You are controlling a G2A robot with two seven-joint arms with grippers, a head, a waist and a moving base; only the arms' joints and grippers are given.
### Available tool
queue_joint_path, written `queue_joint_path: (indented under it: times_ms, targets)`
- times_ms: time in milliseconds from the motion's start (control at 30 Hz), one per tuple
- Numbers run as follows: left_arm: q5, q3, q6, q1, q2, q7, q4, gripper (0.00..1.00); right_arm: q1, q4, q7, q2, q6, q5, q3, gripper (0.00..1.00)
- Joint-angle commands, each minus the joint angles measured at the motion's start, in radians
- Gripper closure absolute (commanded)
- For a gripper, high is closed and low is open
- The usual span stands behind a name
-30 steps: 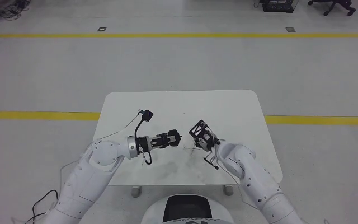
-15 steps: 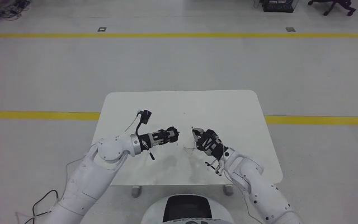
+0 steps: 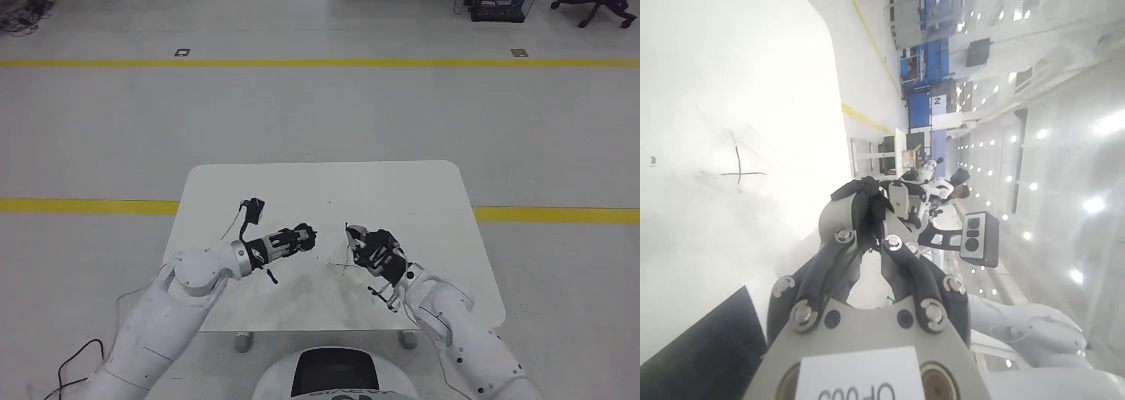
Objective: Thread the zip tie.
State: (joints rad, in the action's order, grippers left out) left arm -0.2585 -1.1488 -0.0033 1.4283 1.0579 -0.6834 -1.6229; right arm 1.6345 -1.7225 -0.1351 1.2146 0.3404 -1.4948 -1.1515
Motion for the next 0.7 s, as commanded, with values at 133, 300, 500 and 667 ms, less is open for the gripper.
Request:
queue_joint_path:
  times_ms: [133, 300, 500, 667]
  targets:
    - [-0.027, -0.018, 0.011, 0.054, -0.005, 0.047, -0.020, 1.00, 0.000, 0.012, -0.079, -0.014, 0.000, 0.021, 0.018, 1.00]
    - [-0.122, -0.004, 0.007, 0.041, 0.003, 0.041, 0.047, 1.00, -0.022, 0.035, -0.113, -0.032, 0.000, 0.059, 0.053, 1.00]
    - [-0.157, 0.015, -0.014, 0.033, 0.007, 0.035, 0.076, 1.00, -0.061, 0.075, -0.151, -0.052, 0.000, 0.115, 0.097, 1.00]
    - [-0.165, 0.026, -0.019, 0.025, 0.009, 0.042, 0.082, 1.00, -0.098, 0.097, -0.177, -0.071, 0.000, 0.161, 0.150, 1.00]
